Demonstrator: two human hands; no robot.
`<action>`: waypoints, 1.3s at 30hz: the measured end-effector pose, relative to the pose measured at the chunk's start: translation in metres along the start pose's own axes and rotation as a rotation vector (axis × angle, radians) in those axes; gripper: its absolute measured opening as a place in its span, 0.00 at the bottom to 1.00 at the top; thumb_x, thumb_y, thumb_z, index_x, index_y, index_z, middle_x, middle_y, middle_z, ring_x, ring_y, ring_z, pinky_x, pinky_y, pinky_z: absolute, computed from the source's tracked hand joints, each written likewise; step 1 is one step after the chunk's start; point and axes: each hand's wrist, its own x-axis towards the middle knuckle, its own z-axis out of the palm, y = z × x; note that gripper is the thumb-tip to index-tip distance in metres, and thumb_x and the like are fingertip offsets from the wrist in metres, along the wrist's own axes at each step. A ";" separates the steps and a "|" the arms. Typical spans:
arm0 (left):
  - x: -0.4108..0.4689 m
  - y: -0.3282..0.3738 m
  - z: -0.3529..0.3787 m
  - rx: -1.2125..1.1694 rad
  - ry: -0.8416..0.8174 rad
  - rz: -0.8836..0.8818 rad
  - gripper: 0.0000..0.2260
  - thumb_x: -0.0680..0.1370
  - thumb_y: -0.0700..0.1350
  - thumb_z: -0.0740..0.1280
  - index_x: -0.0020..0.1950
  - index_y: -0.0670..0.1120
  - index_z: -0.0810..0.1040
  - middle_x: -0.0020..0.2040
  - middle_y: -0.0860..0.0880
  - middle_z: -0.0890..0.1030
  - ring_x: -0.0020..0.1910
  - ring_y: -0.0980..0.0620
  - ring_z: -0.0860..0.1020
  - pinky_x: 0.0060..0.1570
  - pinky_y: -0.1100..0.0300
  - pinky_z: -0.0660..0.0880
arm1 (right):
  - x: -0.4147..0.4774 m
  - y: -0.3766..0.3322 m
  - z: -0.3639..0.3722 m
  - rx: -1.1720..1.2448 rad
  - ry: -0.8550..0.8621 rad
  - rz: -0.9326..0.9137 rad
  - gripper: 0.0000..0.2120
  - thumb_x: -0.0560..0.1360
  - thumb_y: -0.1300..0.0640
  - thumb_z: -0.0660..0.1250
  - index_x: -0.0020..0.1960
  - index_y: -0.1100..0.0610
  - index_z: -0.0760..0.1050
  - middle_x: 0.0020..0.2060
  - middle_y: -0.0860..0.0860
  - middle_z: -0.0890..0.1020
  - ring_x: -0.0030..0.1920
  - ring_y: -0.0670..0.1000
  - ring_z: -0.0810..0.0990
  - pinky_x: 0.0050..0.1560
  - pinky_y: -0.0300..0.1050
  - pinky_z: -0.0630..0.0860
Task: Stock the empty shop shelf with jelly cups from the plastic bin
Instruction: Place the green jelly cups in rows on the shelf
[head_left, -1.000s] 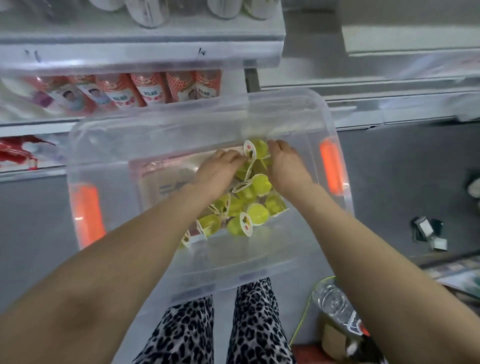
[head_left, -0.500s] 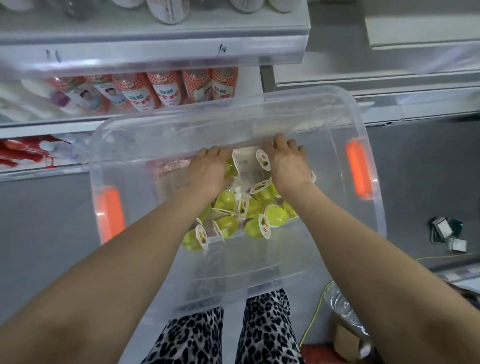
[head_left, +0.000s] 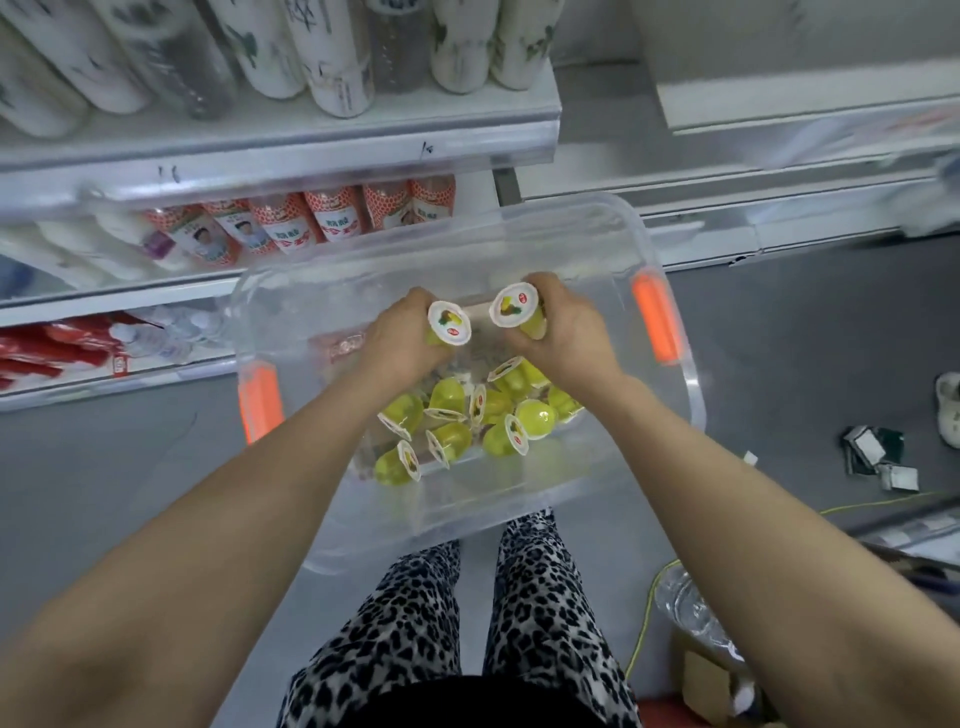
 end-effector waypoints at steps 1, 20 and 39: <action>-0.006 0.005 -0.004 -0.029 0.015 0.019 0.24 0.70 0.50 0.76 0.61 0.46 0.72 0.55 0.46 0.80 0.54 0.43 0.78 0.46 0.55 0.72 | -0.006 -0.004 -0.008 0.032 0.031 0.011 0.21 0.72 0.48 0.71 0.60 0.56 0.71 0.49 0.52 0.82 0.49 0.57 0.79 0.42 0.46 0.71; -0.042 0.173 -0.018 -0.368 0.134 0.356 0.21 0.66 0.49 0.79 0.55 0.52 0.76 0.50 0.55 0.82 0.49 0.54 0.80 0.54 0.51 0.77 | -0.061 0.006 -0.187 0.273 0.513 0.038 0.17 0.70 0.48 0.71 0.56 0.50 0.72 0.46 0.43 0.81 0.42 0.48 0.80 0.47 0.49 0.77; 0.030 0.492 0.094 -0.376 0.195 0.594 0.19 0.67 0.49 0.79 0.54 0.53 0.77 0.46 0.59 0.82 0.41 0.64 0.77 0.45 0.68 0.73 | -0.054 0.246 -0.435 0.169 0.741 0.103 0.18 0.70 0.44 0.71 0.55 0.49 0.71 0.47 0.45 0.81 0.42 0.50 0.80 0.49 0.52 0.77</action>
